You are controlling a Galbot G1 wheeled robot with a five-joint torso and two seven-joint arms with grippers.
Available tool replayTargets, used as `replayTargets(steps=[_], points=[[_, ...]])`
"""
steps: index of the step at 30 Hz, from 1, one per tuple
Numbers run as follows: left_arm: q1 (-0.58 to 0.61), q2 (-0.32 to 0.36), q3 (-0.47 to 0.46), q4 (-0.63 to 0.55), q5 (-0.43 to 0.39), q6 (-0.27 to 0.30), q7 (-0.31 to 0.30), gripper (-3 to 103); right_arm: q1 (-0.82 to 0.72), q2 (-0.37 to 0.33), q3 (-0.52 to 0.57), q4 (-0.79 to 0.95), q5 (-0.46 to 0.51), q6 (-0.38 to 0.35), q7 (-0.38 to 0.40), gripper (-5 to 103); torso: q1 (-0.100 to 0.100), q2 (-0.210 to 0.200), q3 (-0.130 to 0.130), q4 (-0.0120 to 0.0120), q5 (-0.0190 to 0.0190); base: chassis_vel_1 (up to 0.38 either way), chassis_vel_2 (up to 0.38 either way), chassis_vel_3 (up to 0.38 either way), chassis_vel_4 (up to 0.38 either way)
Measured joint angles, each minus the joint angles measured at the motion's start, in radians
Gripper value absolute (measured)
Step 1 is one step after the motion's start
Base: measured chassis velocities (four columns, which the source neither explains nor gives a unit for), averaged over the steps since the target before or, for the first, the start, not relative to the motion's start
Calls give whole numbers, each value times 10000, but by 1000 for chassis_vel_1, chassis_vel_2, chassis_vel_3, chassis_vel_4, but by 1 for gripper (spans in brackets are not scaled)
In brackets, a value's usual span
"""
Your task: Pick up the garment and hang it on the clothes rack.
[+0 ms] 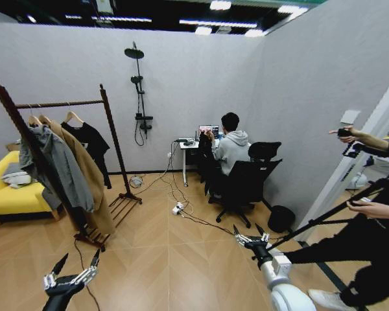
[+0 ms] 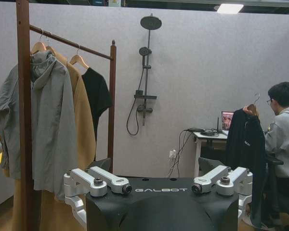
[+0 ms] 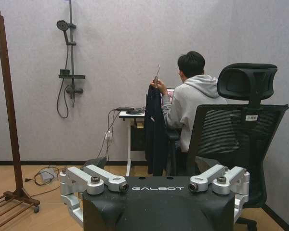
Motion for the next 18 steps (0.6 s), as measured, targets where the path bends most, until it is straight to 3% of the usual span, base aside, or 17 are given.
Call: replayTargets(steps=[18], points=[[0,0,0,0,0,0,1,100,-488,395,540,931,125,-12,87,100,0,0,-1,-1,0,0,0,0,0]])
